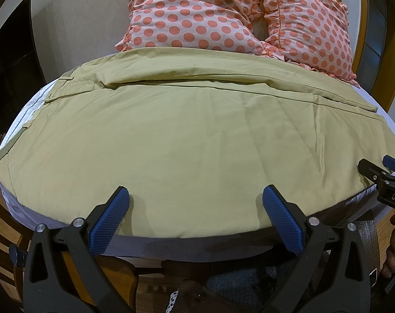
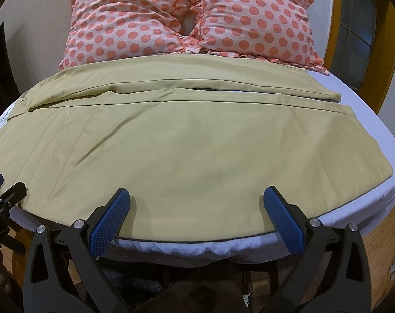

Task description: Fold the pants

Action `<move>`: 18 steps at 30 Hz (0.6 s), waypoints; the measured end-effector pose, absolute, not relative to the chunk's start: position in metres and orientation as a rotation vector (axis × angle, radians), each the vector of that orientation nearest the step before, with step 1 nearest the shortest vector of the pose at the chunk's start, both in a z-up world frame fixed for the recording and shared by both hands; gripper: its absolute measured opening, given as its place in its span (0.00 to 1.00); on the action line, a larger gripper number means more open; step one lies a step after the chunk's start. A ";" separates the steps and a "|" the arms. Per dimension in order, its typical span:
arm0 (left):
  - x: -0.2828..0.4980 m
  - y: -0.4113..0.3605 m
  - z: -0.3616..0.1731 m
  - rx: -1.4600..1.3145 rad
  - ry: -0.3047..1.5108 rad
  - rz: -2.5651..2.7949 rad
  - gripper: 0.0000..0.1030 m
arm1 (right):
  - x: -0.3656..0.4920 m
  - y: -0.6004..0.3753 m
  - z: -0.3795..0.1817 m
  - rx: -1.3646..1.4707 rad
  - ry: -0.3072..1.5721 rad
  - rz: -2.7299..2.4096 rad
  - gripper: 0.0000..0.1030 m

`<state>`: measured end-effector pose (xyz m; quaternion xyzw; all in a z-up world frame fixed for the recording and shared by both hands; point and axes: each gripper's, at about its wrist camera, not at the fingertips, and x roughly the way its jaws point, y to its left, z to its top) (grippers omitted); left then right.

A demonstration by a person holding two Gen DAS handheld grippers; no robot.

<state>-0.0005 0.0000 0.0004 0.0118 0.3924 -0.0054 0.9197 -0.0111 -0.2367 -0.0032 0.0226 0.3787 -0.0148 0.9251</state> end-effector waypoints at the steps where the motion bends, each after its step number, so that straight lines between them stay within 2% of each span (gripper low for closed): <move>1: 0.000 0.000 0.001 0.026 0.807 -0.013 0.98 | -0.010 -0.237 -0.004 0.043 0.792 -0.012 0.99; 3: 0.004 0.002 0.003 0.027 0.820 -0.027 0.98 | 0.004 -0.250 0.006 0.058 0.826 0.022 0.99; 7: 0.005 0.011 0.020 0.022 0.763 -0.027 0.98 | 0.036 -0.304 0.048 0.161 0.733 -0.069 0.99; 11: 0.024 0.016 0.042 -0.010 0.685 -0.044 0.98 | 0.118 -0.380 0.085 0.338 0.713 -0.256 0.99; 13: 0.030 0.016 0.045 -0.014 0.674 -0.044 0.98 | 0.157 -0.402 0.088 0.384 0.743 -0.337 0.90; 15: 0.037 0.015 0.047 -0.014 0.670 -0.046 0.98 | 0.209 -0.425 0.080 0.431 0.794 -0.440 0.73; 18: 0.046 0.014 0.044 -0.011 0.680 -0.042 0.98 | 0.275 -0.448 0.056 0.480 0.884 -0.568 0.62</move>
